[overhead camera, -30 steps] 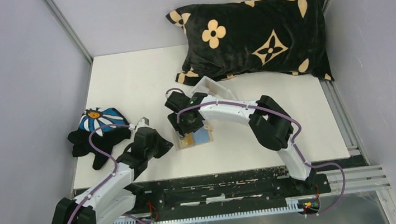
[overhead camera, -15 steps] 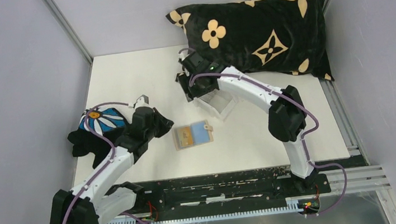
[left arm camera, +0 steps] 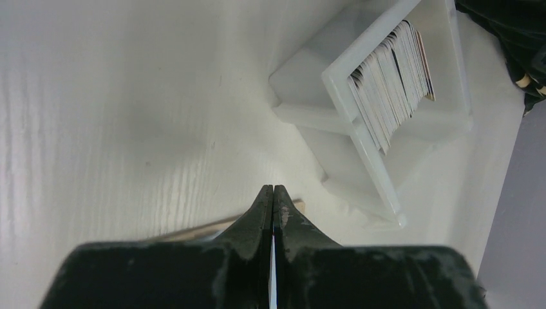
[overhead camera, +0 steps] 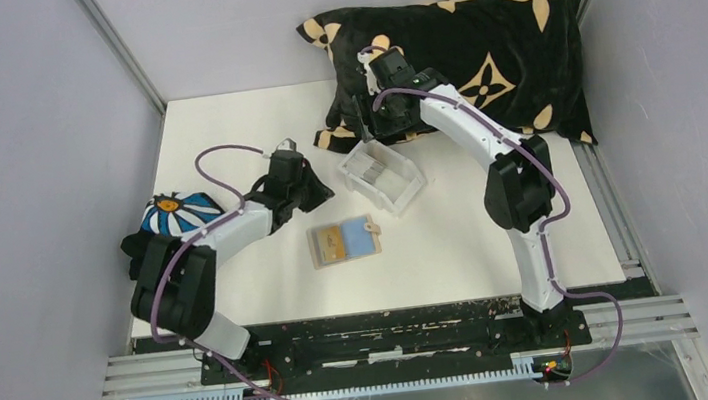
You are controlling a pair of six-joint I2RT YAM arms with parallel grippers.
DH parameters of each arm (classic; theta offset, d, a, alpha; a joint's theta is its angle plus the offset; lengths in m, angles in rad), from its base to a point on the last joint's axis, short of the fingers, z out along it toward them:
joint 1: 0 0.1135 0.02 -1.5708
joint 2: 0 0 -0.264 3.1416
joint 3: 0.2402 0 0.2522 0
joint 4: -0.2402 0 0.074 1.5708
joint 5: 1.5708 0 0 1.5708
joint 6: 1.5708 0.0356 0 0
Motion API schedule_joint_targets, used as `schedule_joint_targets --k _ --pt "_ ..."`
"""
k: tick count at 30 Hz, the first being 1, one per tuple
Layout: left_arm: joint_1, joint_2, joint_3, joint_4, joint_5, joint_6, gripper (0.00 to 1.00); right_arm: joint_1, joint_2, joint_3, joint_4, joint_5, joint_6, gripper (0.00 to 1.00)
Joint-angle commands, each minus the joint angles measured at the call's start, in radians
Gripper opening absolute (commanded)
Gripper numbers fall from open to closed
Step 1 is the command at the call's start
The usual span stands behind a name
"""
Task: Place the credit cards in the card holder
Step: Pick up the credit card from the storage box.
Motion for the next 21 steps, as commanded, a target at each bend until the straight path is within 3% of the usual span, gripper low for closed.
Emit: schedule_joint_targets --k 1,11,21 --pt "-0.006 0.088 0.103 0.072 0.043 -0.007 0.04 -0.031 0.054 0.057 0.055 -0.158 -0.007 0.63" --pt "-0.009 0.23 0.204 0.079 0.084 -0.028 0.04 -0.048 0.154 0.127 0.04 -0.265 0.001 0.63" --pt "-0.009 0.299 0.286 0.059 0.09 -0.013 0.04 -0.052 0.16 0.032 0.079 -0.286 0.004 0.63"
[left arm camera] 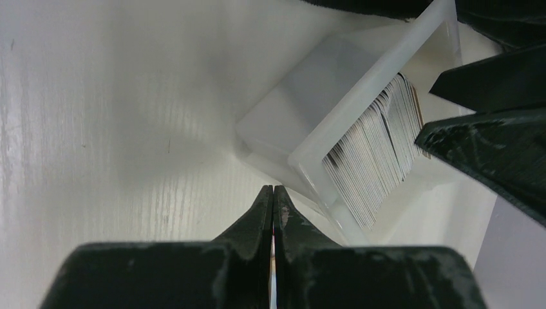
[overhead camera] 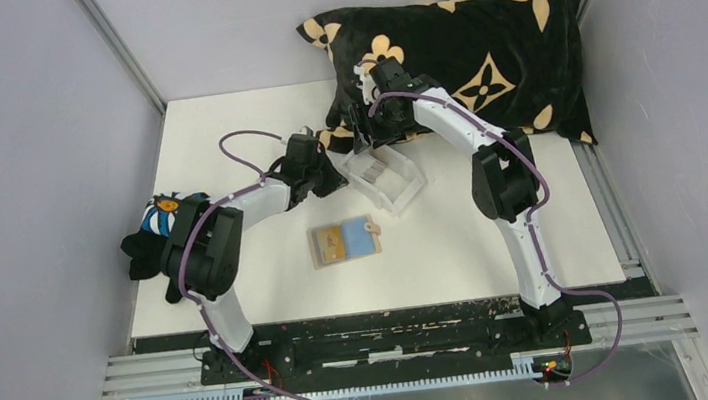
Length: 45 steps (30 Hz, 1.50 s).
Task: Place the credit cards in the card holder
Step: Pick up the credit card from the storage box.
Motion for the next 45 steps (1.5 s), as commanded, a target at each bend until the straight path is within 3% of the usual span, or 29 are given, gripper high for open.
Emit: schedule_joint_targets --k 1,12,19,29,45 --pt "-0.003 0.031 0.088 0.021 0.011 -0.01 0.04 -0.01 -0.005 -0.035 0.052 -0.025 0.005 0.63" --pt "-0.001 0.1 0.202 -0.018 0.022 0.01 0.04 -0.022 -0.026 -0.12 0.087 -0.021 0.01 0.62" --pt "-0.002 0.103 0.202 -0.016 0.028 0.014 0.04 -0.023 -0.037 -0.124 0.107 -0.057 0.048 0.4" --pt "-0.001 0.101 0.203 -0.012 0.034 0.019 0.04 -0.005 -0.059 -0.093 0.093 -0.057 0.069 0.32" --pt "-0.001 0.081 0.194 -0.005 0.039 0.022 0.04 0.014 -0.138 -0.069 0.017 0.125 0.015 0.12"
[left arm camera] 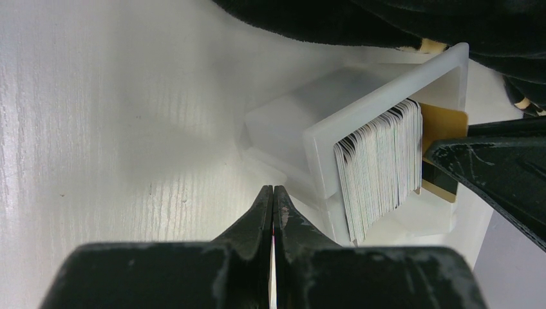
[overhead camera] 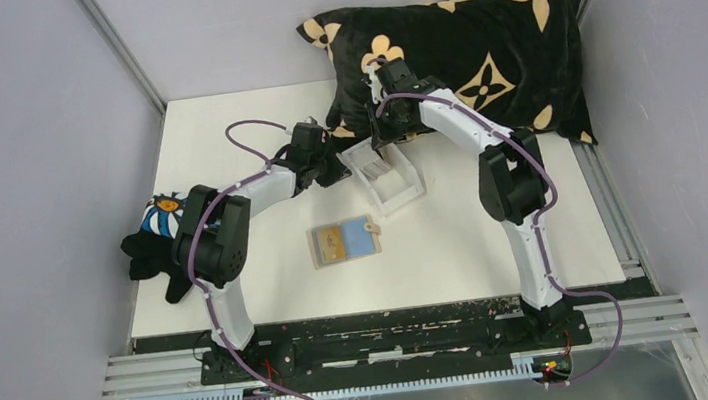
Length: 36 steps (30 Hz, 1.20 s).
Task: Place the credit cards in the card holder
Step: Pick up the credit card from the storage box.
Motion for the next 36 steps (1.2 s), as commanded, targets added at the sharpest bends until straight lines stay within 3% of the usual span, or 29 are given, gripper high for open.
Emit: schedule_joint_targets --k 1,12,20,25,30,36 --pt "-0.005 -0.025 0.037 0.063 0.034 0.02 0.04 0.025 -0.09 0.034 -0.042 0.048 -0.018 0.12" --pt "-0.005 -0.072 0.037 0.047 0.022 0.029 0.12 0.031 -0.184 0.014 -0.059 0.275 -0.085 0.01" --pt "-0.005 -0.195 -0.001 -0.004 -0.045 0.066 0.34 0.053 -0.302 -0.003 -0.07 0.341 -0.102 0.01" --pt "-0.004 -0.314 -0.096 0.025 -0.045 0.083 0.46 0.06 -0.373 -0.041 -0.11 0.229 -0.082 0.01" --pt "0.001 -0.476 -0.241 0.092 -0.027 0.116 0.59 0.059 -0.492 -0.195 -0.07 0.034 -0.054 0.01" --pt "0.025 -0.63 -0.386 0.235 0.153 0.158 0.67 0.058 -0.603 -0.387 0.004 -0.196 -0.006 0.01"
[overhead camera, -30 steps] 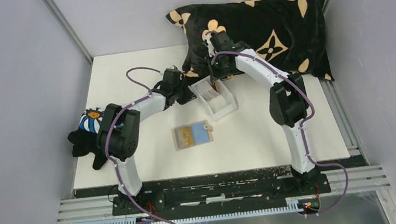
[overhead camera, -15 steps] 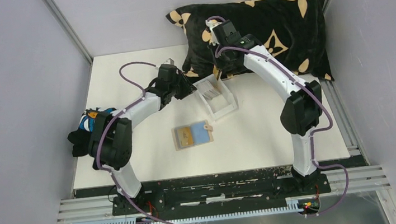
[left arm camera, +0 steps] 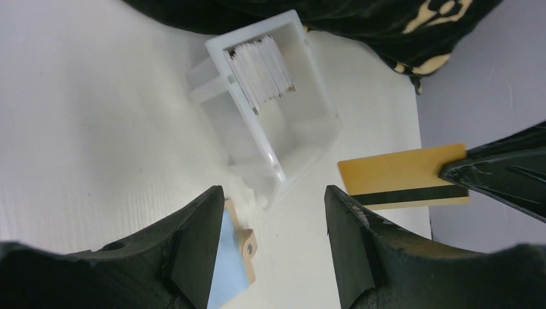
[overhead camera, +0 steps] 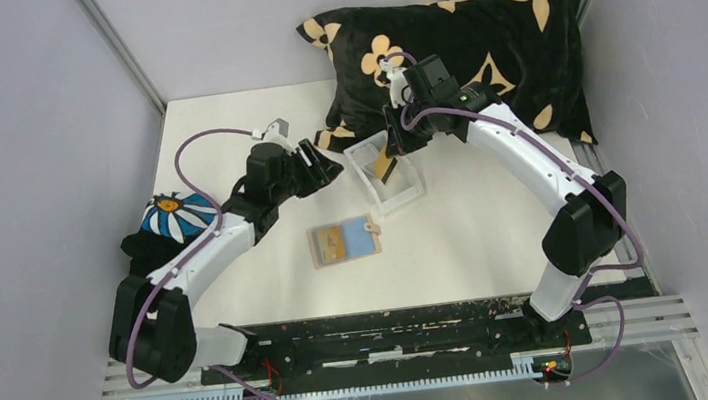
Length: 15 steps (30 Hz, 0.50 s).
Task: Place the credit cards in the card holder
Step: Pick up the credit card from the storage box.
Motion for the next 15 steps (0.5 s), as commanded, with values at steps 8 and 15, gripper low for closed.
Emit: schedule_joint_targets --k 8,15 --pt "0.032 -0.096 -0.163 0.352 0.53 0.049 0.67 0.002 -0.14 -0.269 0.219 -0.444 0.154 0.01" --pt "0.035 -0.074 -0.221 0.466 0.693 -0.005 0.65 0.0 -0.143 -0.33 0.281 -0.539 0.196 0.01"
